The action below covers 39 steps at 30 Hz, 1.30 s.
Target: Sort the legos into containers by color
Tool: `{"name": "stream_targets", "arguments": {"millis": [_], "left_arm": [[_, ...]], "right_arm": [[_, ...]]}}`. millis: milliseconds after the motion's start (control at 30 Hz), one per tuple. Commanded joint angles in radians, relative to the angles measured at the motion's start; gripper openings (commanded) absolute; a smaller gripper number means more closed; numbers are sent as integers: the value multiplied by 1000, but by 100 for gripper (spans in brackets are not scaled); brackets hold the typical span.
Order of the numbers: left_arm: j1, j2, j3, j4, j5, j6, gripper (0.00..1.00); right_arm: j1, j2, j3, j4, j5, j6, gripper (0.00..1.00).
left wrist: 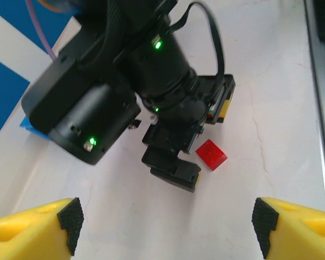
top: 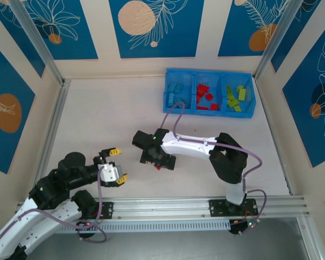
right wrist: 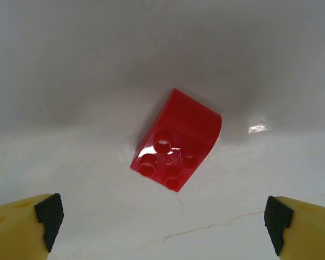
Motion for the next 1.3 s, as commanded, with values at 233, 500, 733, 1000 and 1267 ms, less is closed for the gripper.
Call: {"name": "stream_targets", "arguments": {"millis": [233, 500, 733, 1000, 1267], "left_arm": [[-4, -27, -33, 48, 108, 87, 89], [-3, -29, -43, 55, 131, 92, 91], [-3, -13, -45, 61, 133, 94, 92], [-3, -10, -52, 72, 126, 91, 95], [-3, -19, -77, 116, 152, 57, 100]], "right_arm": [[-34, 44, -131, 114, -65, 149, 68], [-25, -61, -231, 168, 32, 119, 40], [-47, -197, -315, 185, 121, -15, 30], [-155, -372, -276, 95, 272, -215, 29], [-575, -348, -87, 201, 196, -627, 29]]}}
